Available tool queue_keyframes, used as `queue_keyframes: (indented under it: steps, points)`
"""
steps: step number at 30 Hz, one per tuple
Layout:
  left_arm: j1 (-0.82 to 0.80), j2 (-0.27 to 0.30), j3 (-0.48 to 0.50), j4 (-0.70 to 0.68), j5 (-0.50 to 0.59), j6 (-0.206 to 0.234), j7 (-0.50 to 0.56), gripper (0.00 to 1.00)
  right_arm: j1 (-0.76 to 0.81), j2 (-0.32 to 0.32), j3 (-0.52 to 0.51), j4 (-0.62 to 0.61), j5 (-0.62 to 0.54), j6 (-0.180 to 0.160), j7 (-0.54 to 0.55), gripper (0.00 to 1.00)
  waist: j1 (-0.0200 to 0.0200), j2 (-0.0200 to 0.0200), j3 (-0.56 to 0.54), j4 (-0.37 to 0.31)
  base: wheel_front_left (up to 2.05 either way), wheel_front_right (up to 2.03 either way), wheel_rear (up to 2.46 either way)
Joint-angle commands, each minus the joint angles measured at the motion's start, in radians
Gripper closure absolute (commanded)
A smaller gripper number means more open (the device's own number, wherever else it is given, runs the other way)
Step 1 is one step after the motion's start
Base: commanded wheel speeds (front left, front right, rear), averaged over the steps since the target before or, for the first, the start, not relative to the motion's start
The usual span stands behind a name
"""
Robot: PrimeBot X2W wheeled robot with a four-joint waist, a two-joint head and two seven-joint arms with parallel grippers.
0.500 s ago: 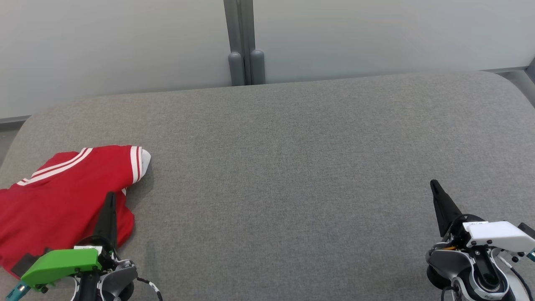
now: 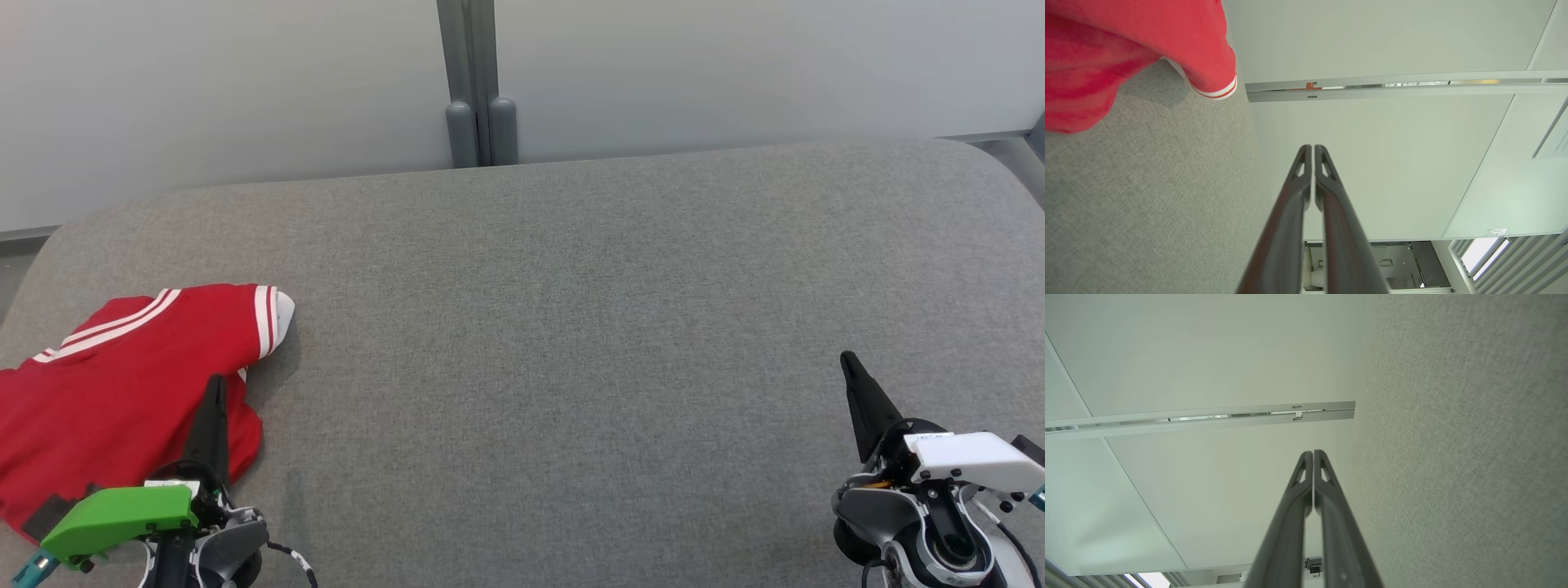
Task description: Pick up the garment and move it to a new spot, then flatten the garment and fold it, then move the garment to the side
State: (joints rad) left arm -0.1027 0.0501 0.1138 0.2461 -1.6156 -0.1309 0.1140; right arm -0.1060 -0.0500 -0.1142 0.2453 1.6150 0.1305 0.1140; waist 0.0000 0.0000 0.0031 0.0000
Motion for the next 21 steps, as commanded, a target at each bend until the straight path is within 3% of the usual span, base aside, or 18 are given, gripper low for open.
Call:
queue_keyframes:
  steps: [1,21]
  points:
    - [-0.016,0.001,0.001,0.000,0.006,-0.001,0.001,1.00,-0.007,-0.001,0.000,0.001,-0.005,0.000,0.002,1.00,0.0000,0.0000,0.000,0.000,0.00,0.00,0.00]
    - [-0.016,0.001,0.001,0.000,0.006,-0.001,0.001,1.00,-0.007,-0.001,0.000,0.001,-0.005,0.000,0.002,1.00,0.0000,0.0000,0.000,0.000,0.00,0.00,0.00]
